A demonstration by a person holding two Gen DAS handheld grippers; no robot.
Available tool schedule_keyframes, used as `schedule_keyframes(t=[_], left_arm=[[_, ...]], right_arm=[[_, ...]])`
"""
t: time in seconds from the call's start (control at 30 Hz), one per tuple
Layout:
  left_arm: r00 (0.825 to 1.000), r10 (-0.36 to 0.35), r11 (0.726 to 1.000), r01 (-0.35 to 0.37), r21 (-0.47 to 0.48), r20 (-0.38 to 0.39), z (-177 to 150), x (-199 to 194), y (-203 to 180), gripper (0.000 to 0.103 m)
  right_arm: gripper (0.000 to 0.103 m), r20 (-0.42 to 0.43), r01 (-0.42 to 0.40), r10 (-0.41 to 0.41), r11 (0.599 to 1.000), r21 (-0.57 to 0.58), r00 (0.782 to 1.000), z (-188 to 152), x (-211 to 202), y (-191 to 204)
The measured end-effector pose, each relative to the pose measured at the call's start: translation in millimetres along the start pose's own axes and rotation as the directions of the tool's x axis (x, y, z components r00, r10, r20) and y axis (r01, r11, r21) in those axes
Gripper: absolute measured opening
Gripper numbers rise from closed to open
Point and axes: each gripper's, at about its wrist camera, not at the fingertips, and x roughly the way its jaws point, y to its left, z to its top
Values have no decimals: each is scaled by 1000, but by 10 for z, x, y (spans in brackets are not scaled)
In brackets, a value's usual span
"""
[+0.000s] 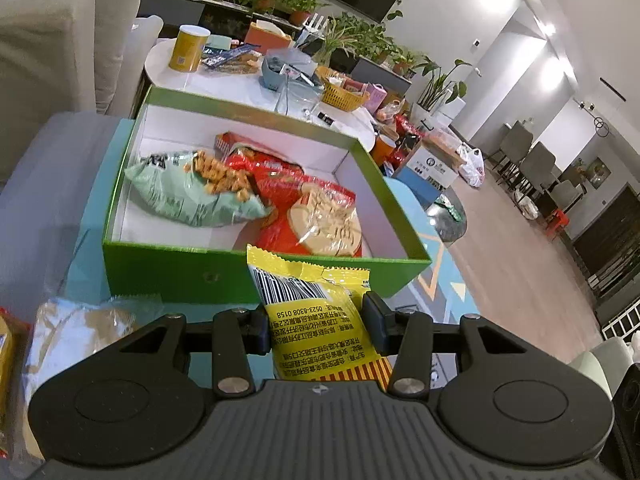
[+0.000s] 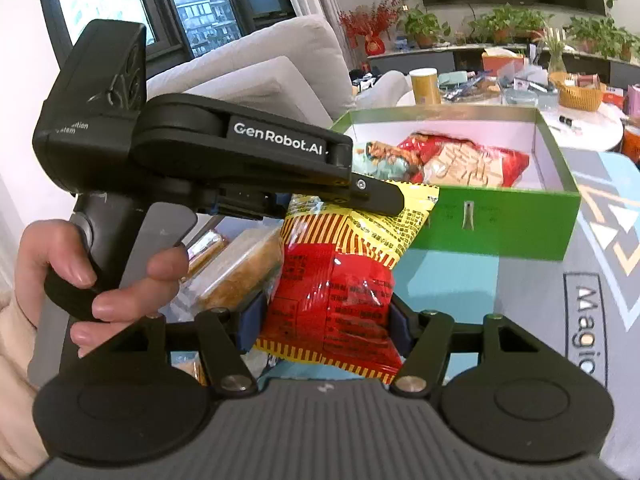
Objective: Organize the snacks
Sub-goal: 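Lift the yellow-and-red snack bag and carry it over the box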
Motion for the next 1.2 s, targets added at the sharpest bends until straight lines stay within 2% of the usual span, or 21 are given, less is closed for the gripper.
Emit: schedule_keyframes(t=[0.37,0.8,1.2], left_arm=[[998,0,999,-3,48,61,292,-78,-107,42],[995,12,994,-23,111,95,747,-69,-147,42],[995,6,999,-11,49,99,1015,113,90,41]], right_arm=[[63,48,9,-7,999,-42,999,244,-2,-45],[63,105,0,7,998,-64,994,574,129,-166],[63,118,3,6,997,-75,993,815,402,-271]])
